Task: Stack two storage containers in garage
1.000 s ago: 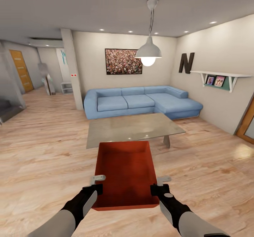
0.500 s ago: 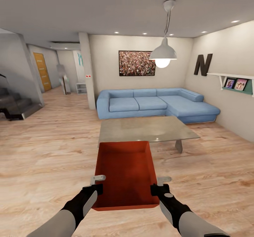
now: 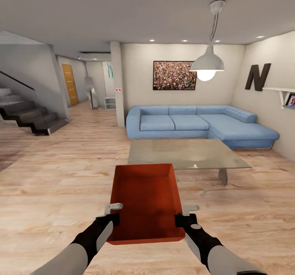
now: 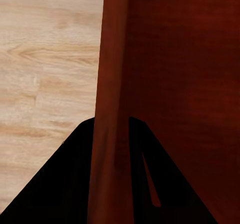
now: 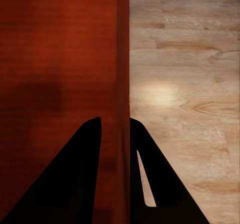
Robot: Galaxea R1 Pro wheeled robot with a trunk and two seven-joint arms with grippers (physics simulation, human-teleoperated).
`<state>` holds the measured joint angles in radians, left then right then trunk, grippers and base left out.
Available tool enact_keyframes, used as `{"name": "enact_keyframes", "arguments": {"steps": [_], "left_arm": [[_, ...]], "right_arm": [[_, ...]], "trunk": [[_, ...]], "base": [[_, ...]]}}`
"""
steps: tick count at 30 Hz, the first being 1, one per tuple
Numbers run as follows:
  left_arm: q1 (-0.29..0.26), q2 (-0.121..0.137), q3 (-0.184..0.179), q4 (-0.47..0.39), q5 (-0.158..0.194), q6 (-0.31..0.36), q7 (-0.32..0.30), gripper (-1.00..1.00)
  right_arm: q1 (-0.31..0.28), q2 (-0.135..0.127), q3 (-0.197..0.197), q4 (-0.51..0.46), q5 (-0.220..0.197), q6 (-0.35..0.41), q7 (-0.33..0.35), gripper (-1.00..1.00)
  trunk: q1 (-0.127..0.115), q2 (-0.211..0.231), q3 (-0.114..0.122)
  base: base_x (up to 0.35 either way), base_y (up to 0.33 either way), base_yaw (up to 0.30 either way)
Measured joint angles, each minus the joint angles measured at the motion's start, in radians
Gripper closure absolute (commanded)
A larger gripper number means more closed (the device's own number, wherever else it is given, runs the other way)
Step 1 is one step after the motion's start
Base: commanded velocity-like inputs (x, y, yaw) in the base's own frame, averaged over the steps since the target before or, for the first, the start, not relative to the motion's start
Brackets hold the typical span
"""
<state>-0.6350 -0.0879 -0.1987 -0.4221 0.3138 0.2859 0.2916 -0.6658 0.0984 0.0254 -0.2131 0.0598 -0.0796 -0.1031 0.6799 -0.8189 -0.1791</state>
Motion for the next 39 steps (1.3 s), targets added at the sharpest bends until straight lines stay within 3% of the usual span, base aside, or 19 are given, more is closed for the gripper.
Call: {"name": "enact_keyframes", "arguments": {"steps": [39], "left_arm": [[0.000, 0.000, 0.000, 0.000, 0.000, 0.002, 0.000, 1.00]], "right_arm": [[0.000, 0.000, 0.000, 0.000, 0.000, 0.002, 0.000, 1.00]], "trunk": [[0.000, 0.000, 0.033]], "base": [[0.000, 0.000, 0.238]]}}
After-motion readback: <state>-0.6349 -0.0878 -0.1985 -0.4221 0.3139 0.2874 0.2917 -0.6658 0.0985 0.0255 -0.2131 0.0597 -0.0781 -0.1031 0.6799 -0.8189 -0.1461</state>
